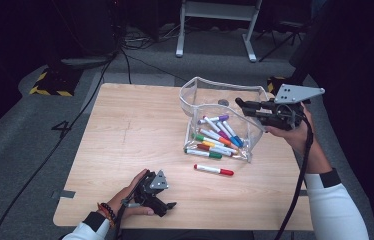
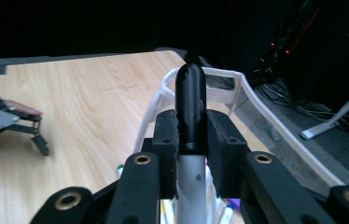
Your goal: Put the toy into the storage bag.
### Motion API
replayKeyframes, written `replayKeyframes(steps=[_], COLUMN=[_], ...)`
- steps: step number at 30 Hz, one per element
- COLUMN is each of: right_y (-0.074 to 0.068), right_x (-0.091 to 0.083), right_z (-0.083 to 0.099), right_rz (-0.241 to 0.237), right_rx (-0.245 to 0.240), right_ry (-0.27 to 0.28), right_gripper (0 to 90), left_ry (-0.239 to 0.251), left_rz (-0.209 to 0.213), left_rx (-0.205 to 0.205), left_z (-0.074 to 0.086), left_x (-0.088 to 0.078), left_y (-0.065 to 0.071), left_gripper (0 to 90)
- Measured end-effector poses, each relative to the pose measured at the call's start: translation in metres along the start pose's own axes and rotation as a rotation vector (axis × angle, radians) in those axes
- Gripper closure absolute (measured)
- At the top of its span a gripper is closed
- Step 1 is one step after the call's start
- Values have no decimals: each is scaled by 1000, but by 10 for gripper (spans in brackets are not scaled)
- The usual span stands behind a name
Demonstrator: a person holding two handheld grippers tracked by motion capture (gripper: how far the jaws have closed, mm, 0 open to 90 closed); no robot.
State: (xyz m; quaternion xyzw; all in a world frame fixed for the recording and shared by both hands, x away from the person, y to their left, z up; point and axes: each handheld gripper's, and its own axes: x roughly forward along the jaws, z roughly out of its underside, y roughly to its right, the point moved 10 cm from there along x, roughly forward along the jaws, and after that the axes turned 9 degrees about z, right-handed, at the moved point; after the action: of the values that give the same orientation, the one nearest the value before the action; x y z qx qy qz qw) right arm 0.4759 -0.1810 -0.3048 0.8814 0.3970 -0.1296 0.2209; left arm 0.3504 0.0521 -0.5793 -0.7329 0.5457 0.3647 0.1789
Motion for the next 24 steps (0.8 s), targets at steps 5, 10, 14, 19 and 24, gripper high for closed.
replayKeyframes(steps=[5, 10, 14, 19, 24], right_y=[14, 26, 34, 43, 48], right_x=[14, 32, 52, 75, 90], right_z=[-6, -6, 3, 20, 35], right_rz=[23, 41, 51, 64, 81], right_rx=[4, 10, 20, 35, 36], right_ry=[-24, -69, -125, -211, -294], right_gripper=[747, 747, 747, 747, 747], left_ry=[1, -2, -2, 1, 1], left_rz=[1, 1, 1, 5, 5], left_rx=[0, 2, 1, 2, 2], left_z=[0, 0, 0, 0, 0], left_x=[0, 0, 0, 0, 0], left_y=[0, 0, 0, 1, 1], left_gripper=[33, 34, 34, 34, 34])
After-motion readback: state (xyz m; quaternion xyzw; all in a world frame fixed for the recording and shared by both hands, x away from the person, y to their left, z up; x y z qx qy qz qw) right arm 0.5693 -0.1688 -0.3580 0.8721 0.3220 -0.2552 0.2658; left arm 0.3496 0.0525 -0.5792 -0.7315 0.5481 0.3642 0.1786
